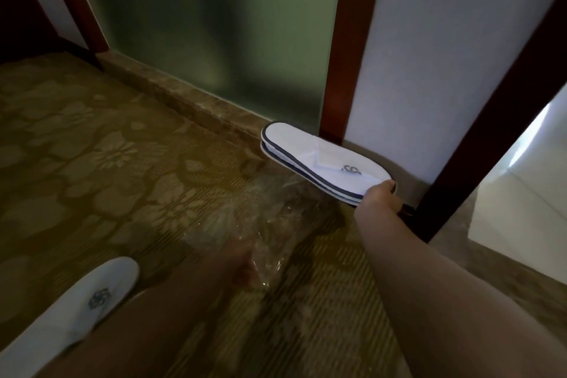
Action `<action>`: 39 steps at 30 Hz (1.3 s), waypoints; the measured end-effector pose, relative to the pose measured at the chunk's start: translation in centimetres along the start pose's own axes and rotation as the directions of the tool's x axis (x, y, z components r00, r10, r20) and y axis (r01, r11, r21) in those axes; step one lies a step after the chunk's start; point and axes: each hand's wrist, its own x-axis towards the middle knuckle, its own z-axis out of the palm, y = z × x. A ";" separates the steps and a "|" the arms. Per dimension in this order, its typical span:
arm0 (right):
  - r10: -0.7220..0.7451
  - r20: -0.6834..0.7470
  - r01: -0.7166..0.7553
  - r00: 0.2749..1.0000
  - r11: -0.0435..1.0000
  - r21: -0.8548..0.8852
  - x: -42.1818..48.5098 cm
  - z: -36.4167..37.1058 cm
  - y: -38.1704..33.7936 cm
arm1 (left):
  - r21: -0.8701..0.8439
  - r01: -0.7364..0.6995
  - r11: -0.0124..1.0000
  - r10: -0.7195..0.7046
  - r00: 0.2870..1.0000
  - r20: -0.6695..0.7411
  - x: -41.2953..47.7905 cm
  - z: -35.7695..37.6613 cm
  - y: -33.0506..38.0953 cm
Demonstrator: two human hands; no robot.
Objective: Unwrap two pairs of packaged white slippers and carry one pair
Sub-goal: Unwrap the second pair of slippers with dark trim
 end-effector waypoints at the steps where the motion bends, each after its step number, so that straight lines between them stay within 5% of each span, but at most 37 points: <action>1: 0.000 -0.004 0.000 1.000 1.000 0.005 0.1 0.0 0.0 | 0.039 0.019 0.999 -0.020 1.000 0.015 0.4 0.0 -0.7; 10: -0.070 0.091 0.077 0.993 0.994 -0.078 1.0 0.5 1.2 | 0.235 0.132 0.963 -0.170 0.974 0.149 1.0 0.7 -2.2; 16: 0.008 0.041 -0.005 0.999 0.998 -0.064 1.0 0.9 0.9 | 0.333 0.169 0.928 -0.242 0.951 0.193 0.5 0.3 -3.4; 21: -0.018 0.078 0.029 0.997 0.989 -0.147 1.9 1.2 1.4 | 0.618 0.130 0.775 -0.270 0.953 0.139 -0.9 -0.1 -3.2; 24: -0.085 0.120 0.106 0.989 0.978 -0.182 1.8 1.3 1.6 | 0.647 0.043 0.761 -0.177 0.974 0.144 -0.5 -0.6 -1.8; 28: -0.082 0.122 0.104 0.989 0.976 -0.192 1.0 1.6 1.5 | 0.601 -0.276 0.750 0.193 0.960 0.200 -0.2 -2.4 1.2; 33: -0.200 0.242 0.252 0.949 0.946 -0.205 0.6 2.0 1.7 | 0.366 -0.614 0.699 0.666 0.746 -0.022 -1.2 -4.3 3.9; 36: -0.209 0.375 0.330 0.903 0.896 -0.296 0.1 2.5 1.9 | 0.351 -0.660 0.664 0.733 0.668 -0.131 -1.6 -4.7 4.6; 39: -0.145 0.538 0.393 0.830 0.837 -0.380 -1.4 3.0 2.6 | 0.266 -0.596 0.758 0.632 0.771 -0.077 -2.0 -4.8 4.6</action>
